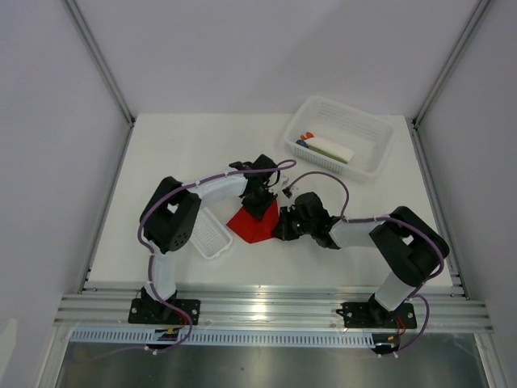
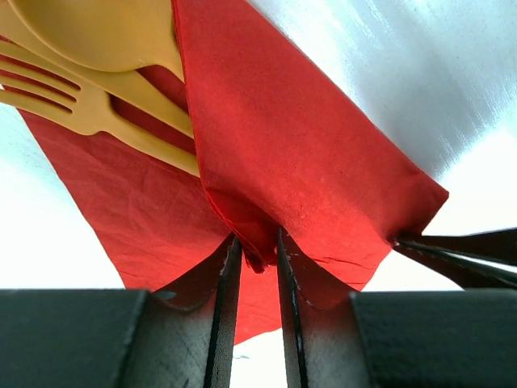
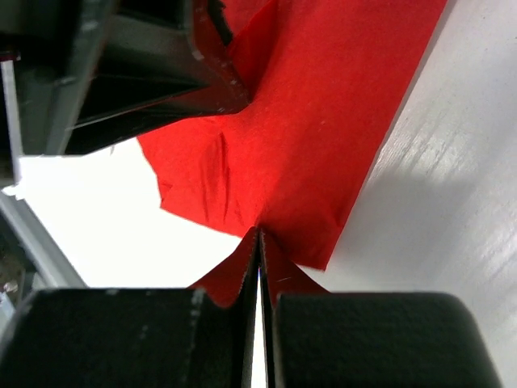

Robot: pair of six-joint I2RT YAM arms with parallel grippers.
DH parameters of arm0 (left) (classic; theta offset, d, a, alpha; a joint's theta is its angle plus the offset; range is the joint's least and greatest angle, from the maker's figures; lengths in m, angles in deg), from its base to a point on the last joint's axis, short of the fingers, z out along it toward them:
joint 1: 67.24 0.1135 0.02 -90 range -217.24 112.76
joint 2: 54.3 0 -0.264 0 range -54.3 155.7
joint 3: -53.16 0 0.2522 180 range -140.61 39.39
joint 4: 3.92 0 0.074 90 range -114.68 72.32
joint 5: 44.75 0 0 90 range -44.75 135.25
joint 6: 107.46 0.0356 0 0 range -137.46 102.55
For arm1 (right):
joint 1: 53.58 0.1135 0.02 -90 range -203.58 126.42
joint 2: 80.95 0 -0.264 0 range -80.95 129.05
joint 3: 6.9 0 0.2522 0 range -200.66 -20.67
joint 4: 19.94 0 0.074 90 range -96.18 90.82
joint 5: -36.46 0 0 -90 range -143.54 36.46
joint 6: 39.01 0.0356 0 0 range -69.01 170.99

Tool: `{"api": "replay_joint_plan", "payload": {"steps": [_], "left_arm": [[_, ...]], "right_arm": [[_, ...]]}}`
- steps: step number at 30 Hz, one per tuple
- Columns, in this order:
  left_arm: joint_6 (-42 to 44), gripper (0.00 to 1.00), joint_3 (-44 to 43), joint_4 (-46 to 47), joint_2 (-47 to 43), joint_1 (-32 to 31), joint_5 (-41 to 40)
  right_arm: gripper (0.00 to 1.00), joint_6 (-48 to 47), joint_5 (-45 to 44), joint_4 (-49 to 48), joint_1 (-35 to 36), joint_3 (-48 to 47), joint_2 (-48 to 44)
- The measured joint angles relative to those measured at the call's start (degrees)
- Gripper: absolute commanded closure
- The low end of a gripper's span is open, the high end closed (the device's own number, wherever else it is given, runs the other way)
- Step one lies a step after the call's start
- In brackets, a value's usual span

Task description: Place the utensils on the paper napkin and roll it up

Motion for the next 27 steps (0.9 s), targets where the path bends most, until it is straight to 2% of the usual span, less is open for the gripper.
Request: {"api": "replay_joint_plan", "payload": {"steps": [8,19,27], "left_arm": [[0.46,0.73,0.02,0.2,-0.15,-0.02,-0.02],[0.59,0.72,0.22,0.46,-0.5,-0.35,-0.02],[1.57,0.72,1.01,0.98,-0.57,-0.35,-0.63]], "right_arm": [[0.96,0.52,1.03,0.07,-0.55,-0.39,-7.21],[0.97,2.95,1.44,-2.62,-2.12,-0.81,1.38],[0.96,3.8,1.44,-3.56,-2.69,0.24,1.79]]}}
